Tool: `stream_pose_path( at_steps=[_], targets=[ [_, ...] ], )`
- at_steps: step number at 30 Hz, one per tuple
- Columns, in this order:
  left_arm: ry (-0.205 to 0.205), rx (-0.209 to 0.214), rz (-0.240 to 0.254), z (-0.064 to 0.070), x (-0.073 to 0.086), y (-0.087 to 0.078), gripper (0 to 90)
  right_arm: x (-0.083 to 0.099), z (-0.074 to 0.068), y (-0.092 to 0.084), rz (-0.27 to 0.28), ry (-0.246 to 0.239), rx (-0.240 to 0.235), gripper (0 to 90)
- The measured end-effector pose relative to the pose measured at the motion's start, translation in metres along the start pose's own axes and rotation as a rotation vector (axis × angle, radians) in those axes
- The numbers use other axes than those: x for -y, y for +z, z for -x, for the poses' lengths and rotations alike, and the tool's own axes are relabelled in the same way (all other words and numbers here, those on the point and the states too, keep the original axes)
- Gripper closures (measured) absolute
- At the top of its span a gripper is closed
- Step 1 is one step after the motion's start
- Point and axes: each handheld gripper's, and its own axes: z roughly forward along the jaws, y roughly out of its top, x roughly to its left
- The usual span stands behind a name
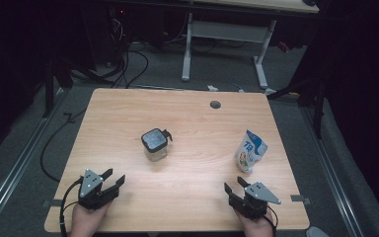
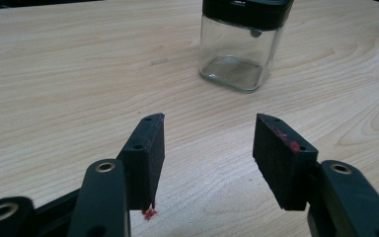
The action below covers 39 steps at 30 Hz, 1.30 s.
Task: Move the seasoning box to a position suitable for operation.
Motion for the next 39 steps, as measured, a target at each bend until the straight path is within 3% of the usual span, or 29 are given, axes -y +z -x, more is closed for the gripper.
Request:
stream_pose_path(
  at_steps=[3,11,19,26,34,39],
  targets=[
    [-0.011,-0.01,-0.005,0.001,0.0,0.002,46.5,0.0,-0.001,-0.002,0.004,-0.015,0.0,44.1],
    [0.016,-0.011,-0.029,0.006,0.002,0.008,49.4,0.004,0.0,-0.009,-0.004,-0.017,0.002,43.7],
    [0.003,-0.044,0.004,0.01,0.001,0.025,59.7,0.009,0.003,-0.011,-0.037,-0.01,0.011,47.3],
    [0.048,-0.105,0.01,0.015,-0.005,0.054,67.2,0.009,0.008,-0.017,-0.028,-0.005,0.012,48.2],
    [0.038,-0.132,0.027,0.017,-0.019,0.1,89.0,0.007,0.008,-0.019,-0.021,-0.019,-0.008,48.8],
    [0.032,-0.145,0.011,0.013,-0.019,0.132,90.0,0.006,0.006,-0.017,-0.027,-0.027,-0.026,48.9]
  ],
)
